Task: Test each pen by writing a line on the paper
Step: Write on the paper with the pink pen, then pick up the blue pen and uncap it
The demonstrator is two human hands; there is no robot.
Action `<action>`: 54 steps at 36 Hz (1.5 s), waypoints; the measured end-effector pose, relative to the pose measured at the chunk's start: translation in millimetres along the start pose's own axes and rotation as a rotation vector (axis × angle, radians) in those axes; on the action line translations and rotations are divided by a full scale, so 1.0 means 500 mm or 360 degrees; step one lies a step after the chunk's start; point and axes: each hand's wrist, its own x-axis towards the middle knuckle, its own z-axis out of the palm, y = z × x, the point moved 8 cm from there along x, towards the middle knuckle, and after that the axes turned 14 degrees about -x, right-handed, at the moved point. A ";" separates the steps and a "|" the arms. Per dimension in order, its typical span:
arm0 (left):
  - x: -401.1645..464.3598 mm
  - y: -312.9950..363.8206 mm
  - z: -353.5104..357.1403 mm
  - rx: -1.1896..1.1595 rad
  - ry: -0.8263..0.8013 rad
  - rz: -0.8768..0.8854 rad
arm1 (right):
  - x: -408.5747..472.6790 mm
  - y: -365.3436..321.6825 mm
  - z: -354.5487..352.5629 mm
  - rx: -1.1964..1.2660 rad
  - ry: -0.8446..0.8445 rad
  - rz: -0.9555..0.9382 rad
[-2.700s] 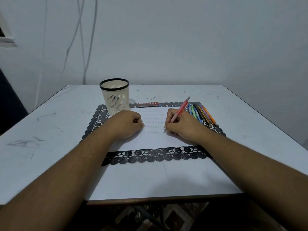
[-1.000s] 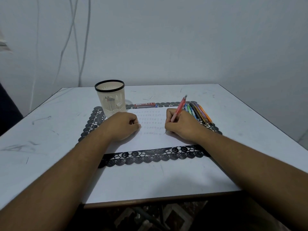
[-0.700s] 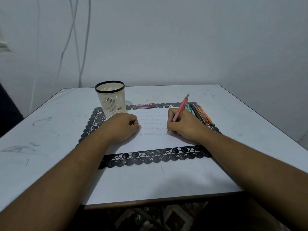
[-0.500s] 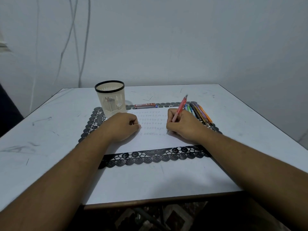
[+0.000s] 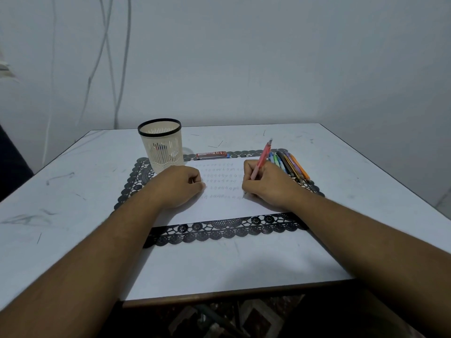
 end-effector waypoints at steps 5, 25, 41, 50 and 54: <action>0.000 -0.001 0.000 0.0008 0.0011 -0.0006 | -0.003 -0.001 0.001 -0.0021 -0.0021 0.0004; -0.001 0.008 0.000 0.0120 0.0031 0.0065 | 0.022 0.030 0.001 0.0789 -0.0011 0.0154; -0.097 0.083 -0.161 -0.0273 0.1414 0.0849 | 0.031 0.020 -0.051 0.0945 0.0352 0.0169; -0.046 -0.056 -0.169 -0.0654 0.1461 0.0234 | 0.090 -0.070 -0.084 0.0959 0.0456 0.0087; -0.017 -0.096 -0.143 -0.0890 0.1207 0.0004 | 0.120 -0.162 -0.114 0.0759 0.0635 -0.0126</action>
